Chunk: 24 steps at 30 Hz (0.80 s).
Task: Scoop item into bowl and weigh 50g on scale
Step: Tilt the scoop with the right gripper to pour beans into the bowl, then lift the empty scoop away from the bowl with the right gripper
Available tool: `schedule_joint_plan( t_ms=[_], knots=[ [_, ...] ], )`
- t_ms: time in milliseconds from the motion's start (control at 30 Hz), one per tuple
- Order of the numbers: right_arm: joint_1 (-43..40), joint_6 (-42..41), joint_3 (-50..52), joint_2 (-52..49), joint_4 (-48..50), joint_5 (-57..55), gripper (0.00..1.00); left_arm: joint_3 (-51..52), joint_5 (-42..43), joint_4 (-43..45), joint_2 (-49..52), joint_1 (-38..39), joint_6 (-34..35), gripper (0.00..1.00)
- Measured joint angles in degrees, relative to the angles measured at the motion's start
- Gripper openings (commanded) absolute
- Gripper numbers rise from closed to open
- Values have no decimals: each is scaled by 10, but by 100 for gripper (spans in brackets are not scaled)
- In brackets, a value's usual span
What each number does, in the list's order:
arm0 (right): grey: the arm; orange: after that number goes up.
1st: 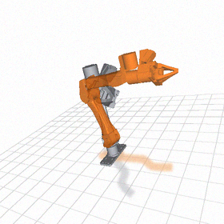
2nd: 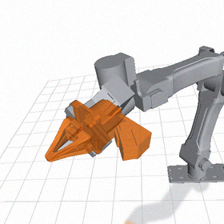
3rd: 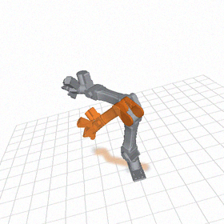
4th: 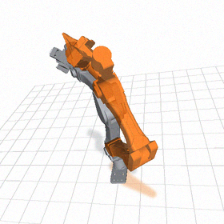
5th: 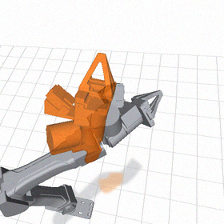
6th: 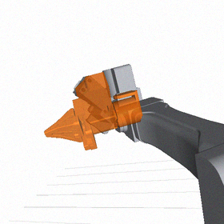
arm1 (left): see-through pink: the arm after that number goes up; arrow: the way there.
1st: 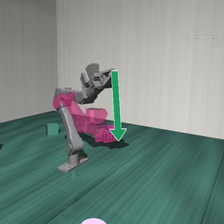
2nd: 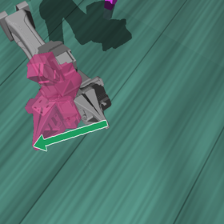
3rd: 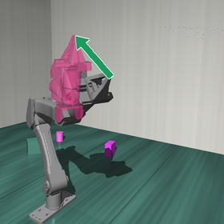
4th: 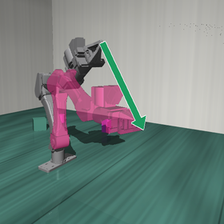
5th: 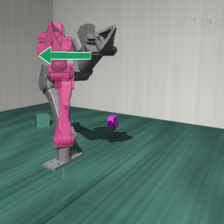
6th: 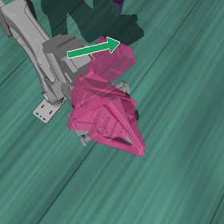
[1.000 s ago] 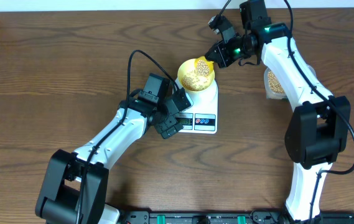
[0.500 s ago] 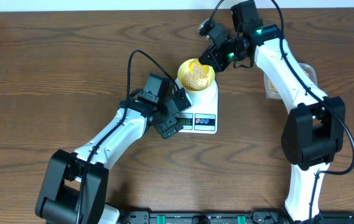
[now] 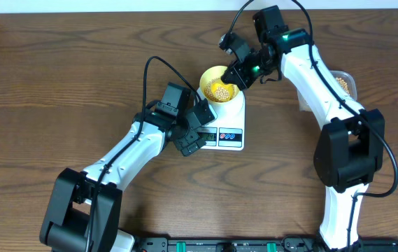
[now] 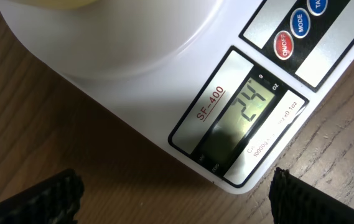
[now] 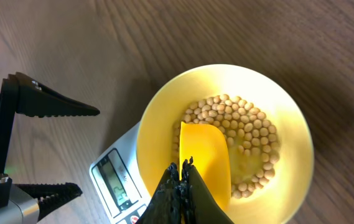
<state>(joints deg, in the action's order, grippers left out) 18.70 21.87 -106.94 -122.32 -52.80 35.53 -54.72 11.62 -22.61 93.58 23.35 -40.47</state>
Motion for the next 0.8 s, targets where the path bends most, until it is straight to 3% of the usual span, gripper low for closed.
schedule_joint_plan(
  t_ms=[800],
  knots=[
    [5, 24, -32, 0, 6, -25, 1, 0, 0, 0, 0, 0, 0, 98]
  ],
)
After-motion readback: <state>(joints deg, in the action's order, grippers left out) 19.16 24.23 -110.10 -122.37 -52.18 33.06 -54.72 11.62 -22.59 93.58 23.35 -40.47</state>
